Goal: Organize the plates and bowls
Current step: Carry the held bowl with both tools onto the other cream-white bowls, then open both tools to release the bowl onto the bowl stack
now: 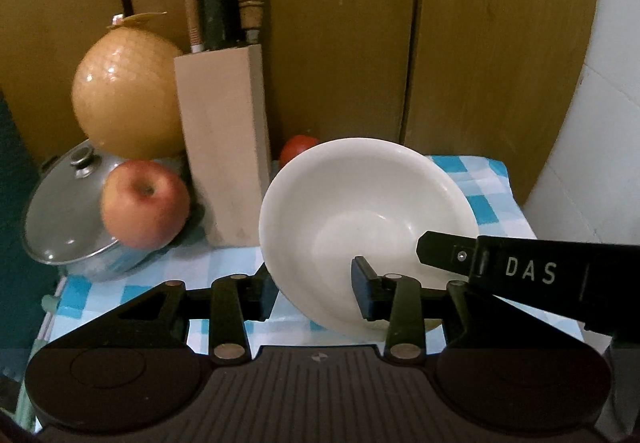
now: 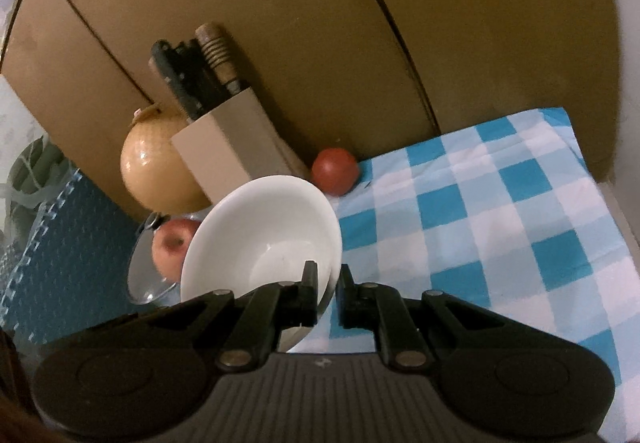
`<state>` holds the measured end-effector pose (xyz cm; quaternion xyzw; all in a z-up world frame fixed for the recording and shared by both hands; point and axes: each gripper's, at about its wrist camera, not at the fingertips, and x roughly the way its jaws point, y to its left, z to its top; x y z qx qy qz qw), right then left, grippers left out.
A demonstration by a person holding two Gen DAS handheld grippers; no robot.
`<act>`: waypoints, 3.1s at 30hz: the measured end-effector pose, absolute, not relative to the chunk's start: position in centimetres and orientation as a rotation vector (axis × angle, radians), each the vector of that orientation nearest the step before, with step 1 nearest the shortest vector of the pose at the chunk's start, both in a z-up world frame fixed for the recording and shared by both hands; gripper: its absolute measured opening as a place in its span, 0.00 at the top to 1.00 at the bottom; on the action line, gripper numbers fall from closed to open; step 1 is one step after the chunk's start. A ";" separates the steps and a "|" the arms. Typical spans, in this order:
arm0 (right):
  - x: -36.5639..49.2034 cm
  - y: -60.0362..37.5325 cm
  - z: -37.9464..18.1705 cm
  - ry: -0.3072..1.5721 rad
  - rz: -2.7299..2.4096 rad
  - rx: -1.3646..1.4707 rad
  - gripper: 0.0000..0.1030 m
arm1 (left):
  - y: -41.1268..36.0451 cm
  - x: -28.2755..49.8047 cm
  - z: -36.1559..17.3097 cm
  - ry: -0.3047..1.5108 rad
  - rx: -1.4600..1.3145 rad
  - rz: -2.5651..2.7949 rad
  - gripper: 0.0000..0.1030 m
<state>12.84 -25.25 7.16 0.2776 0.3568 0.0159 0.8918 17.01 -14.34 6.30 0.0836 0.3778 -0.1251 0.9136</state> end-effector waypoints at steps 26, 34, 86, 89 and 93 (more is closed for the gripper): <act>8.4 -20.7 5.9 0.821 0.089 0.530 0.88 | -9.8 11.3 4.8 0.825 0.170 -0.264 0.46; 7.5 -19.7 5.2 0.853 0.091 0.502 0.87 | -9.4 10.4 3.6 0.856 0.192 -0.261 0.43; 8.0 -19.7 3.0 0.886 -0.015 0.402 0.82 | -9.6 11.6 0.8 0.973 0.212 -0.286 0.35; 8.0 -20.0 2.9 0.888 -0.015 0.409 0.82 | -9.8 11.2 1.1 0.947 0.225 -0.291 0.27; 7.9 -20.2 3.1 0.881 -0.014 0.422 0.82 | -9.7 11.1 1.3 0.934 0.230 -0.300 0.25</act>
